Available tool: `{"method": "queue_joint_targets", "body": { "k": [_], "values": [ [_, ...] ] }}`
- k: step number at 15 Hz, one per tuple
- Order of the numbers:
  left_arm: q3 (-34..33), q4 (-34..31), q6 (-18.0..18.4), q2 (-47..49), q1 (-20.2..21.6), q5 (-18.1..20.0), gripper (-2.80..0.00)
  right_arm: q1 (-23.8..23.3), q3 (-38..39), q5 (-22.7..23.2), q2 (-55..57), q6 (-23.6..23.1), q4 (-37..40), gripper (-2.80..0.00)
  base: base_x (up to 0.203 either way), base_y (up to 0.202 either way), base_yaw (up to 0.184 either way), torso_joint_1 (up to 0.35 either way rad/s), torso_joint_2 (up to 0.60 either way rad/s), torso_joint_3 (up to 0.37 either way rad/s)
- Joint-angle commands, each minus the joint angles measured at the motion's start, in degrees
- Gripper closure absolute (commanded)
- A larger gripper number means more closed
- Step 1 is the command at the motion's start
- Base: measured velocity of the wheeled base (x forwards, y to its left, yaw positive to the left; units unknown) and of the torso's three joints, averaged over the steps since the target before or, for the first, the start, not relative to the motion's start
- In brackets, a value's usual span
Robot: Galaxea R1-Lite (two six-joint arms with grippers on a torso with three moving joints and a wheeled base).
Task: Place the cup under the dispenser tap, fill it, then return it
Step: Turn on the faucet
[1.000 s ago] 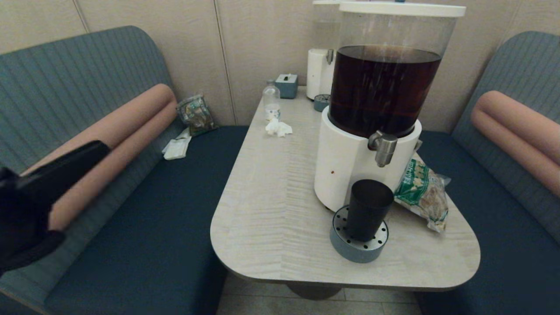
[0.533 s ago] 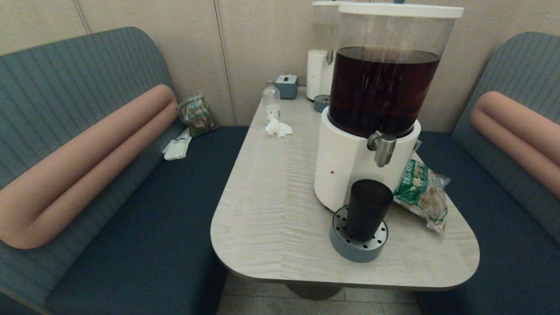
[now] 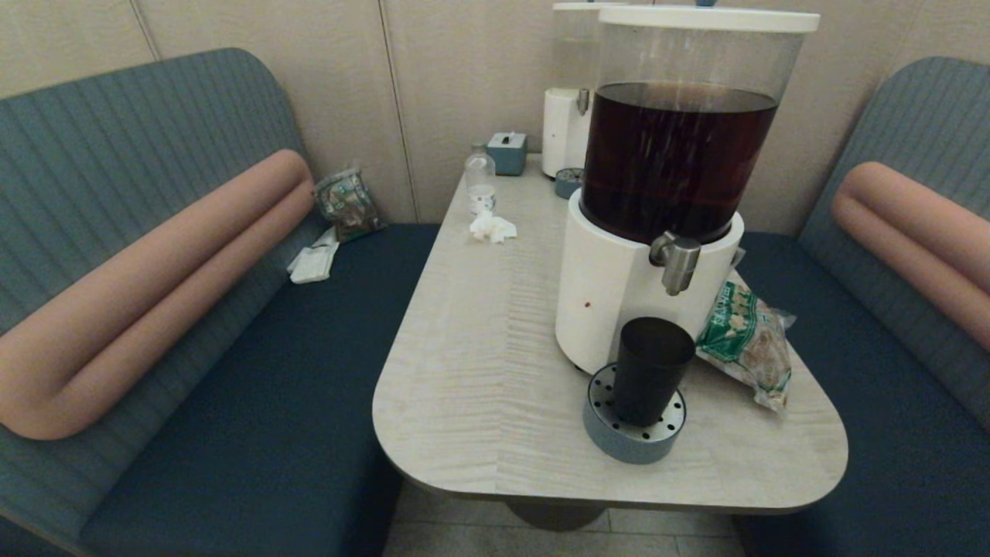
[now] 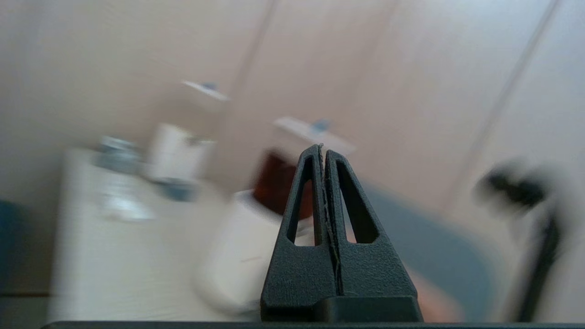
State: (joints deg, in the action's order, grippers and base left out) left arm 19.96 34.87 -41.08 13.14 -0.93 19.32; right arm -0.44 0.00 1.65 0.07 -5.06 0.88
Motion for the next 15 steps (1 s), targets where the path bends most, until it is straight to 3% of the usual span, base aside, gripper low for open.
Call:
{"method": "queue_joint_targets", "body": {
  "k": [1,2,3,5,6,8,11,12,15],
  "values": [
    [-6.3,-0.3,17.9,-3.9,0.1,0.0,0.0,0.0,0.1,0.0,0.0,0.0,0.0,0.0,0.0,0.0,0.0,0.0,0.0,0.0],
    [-9.1,-1.5,24.5,-5.2,0.2,-0.1,0.0,0.0,0.0,0.0,0.0,0.0,0.0,0.0,0.0,0.0,0.0,0.0,0.0,0.0],
    [-10.9,-6.1,28.8,-7.7,0.2,-0.5,0.0,0.0,0.0,0.0,0.0,0.0,0.0,0.0,0.0,0.0,0.0,0.0,0.0,0.0],
    [-12.9,-19.8,36.3,-12.8,0.3,-2.3,0.0,0.0,0.0,0.0,0.0,0.0,0.0,0.0,0.0,0.0,0.0,0.0,0.0,0.0],
    [-14.7,-22.8,39.2,-13.2,0.4,-4.7,0.0,0.0,0.1,0.0,0.0,0.0,0.0,0.0,0.0,0.0,0.0,0.0,0.0,0.0],
    [-19.3,-23.8,41.3,-13.2,0.4,-9.2,0.0,0.0,0.0,0.0,0.0,0.0,0.0,0.0,0.0,0.0,0.0,0.0,0.0,0.0],
    [-20.0,-30.5,43.7,-13.2,0.4,-17.4,0.0,0.0,0.0,0.0,0.0,0.0,0.0,0.0,0.0,0.0,0.0,0.0,0.0,0.0],
    [-20.0,-34.2,43.4,-13.2,0.4,-18.3,0.0,0.0,0.0,0.0,0.0,0.0,0.0,0.0,0.0,0.0,0.0,0.0,0.0,0.0],
    [-19.8,-35.3,42.0,-13.2,0.4,-18.7,0.0,0.0,0.0,0.0,0.0,0.0,0.0,0.0,0.0,0.0,0.0,0.0,0.0,0.0]
  ]
}}
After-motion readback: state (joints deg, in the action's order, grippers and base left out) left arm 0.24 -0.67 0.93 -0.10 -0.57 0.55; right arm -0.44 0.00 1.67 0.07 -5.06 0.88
